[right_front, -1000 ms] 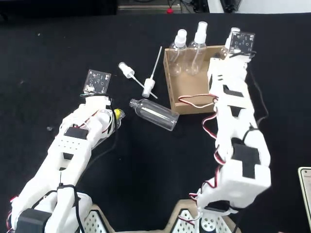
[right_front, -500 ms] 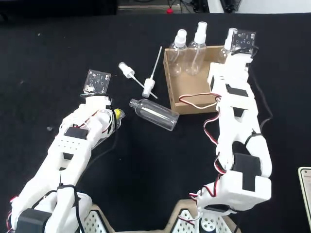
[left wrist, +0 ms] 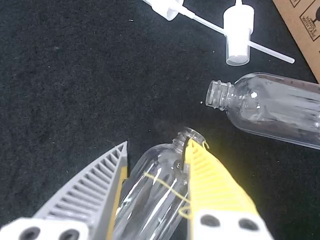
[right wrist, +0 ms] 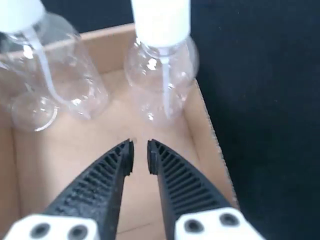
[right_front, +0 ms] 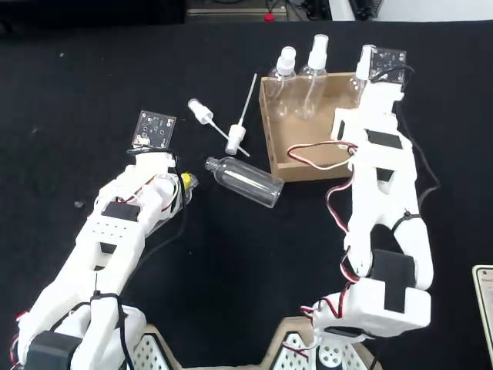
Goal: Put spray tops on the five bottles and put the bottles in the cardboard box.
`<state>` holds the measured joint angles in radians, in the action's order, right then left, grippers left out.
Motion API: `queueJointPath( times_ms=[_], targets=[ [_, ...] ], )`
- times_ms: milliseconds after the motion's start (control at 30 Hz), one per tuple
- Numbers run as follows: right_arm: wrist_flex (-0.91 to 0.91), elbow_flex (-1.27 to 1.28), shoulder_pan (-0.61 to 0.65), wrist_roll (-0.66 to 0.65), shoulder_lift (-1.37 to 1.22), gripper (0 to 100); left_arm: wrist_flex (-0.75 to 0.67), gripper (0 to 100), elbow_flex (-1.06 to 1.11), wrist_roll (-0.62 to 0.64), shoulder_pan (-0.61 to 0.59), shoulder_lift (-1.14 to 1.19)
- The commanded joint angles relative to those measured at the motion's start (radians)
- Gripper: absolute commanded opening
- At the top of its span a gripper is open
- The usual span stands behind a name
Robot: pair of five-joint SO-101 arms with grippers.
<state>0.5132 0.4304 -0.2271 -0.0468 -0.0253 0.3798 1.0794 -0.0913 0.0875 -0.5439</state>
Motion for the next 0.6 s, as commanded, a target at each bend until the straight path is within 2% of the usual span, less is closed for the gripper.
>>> queueJointPath(
  times_ms=[0, 233, 367, 567],
  targets=[
    [0.006, -0.067, -0.041, 0.0, 0.054, 3.9, -0.021, 18, -0.004, -0.002, -0.012, -0.015],
    [-0.006, -0.077, -0.055, -0.066, 0.002, 3.9, -0.021, 18, -0.004, -0.002, -0.012, -0.015],
    [-0.08, -0.111, -0.055, -0.071, -0.105, 3.9, -0.02, 18, -0.004, -0.002, -0.012, -0.015],
    [-0.087, -0.188, -0.058, -0.071, -0.237, 3.9, -0.021, 18, -0.004, -0.002, -0.012, -0.015]
  ],
)
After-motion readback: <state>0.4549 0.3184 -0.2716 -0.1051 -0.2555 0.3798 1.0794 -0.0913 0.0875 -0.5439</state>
